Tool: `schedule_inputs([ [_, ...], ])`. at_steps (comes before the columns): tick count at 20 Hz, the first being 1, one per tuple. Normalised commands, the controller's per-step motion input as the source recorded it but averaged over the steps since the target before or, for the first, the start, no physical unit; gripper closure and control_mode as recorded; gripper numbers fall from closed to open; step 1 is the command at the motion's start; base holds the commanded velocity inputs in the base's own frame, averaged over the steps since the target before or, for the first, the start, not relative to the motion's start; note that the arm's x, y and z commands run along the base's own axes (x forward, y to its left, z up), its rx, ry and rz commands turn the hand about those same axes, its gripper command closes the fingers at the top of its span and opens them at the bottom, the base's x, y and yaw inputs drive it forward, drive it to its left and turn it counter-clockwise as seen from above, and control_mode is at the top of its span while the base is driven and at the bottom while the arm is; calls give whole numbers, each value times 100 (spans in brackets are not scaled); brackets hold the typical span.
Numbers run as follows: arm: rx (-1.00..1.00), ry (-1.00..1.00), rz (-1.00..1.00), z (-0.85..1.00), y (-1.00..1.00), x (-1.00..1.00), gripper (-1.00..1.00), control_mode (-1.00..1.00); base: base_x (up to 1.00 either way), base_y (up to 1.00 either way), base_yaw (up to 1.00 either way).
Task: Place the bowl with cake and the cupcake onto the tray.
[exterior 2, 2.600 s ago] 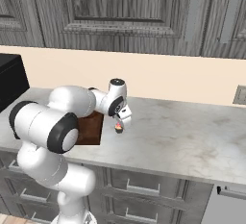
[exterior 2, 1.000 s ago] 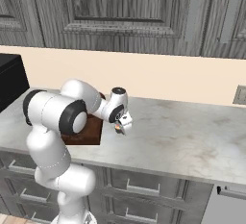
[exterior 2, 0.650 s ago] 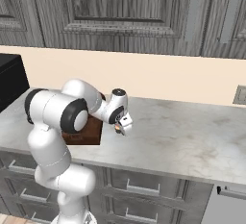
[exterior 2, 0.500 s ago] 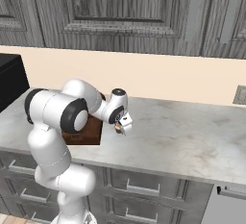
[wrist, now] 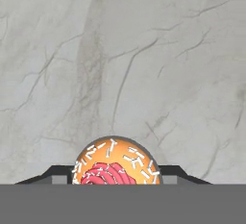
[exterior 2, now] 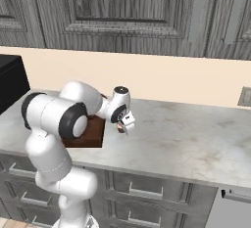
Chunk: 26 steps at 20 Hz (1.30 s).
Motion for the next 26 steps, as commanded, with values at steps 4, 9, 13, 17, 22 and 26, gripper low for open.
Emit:
schedule_inputs([
  [4, 1, 0, 6, 45, 10, -28, 100, -100, 0, 0, 0],
  [9, 1, 0, 13, 35, 30, -42, 100, -100, 0, 0, 0],
  [13, 1, 0, 10, 34, 33, -25, 100, -100, 0, 0, 0],
  [17, 0, 0, 9, 14, 51, -25, 100, -100, 0, 0, 0],
  [22, 0, 0, 10, 4, 59, -11, 100, -100, 0, 0, 0],
  [26, 0, 0, 7, 0, 42, -9, 100, -100, 0, 0, 0],
])
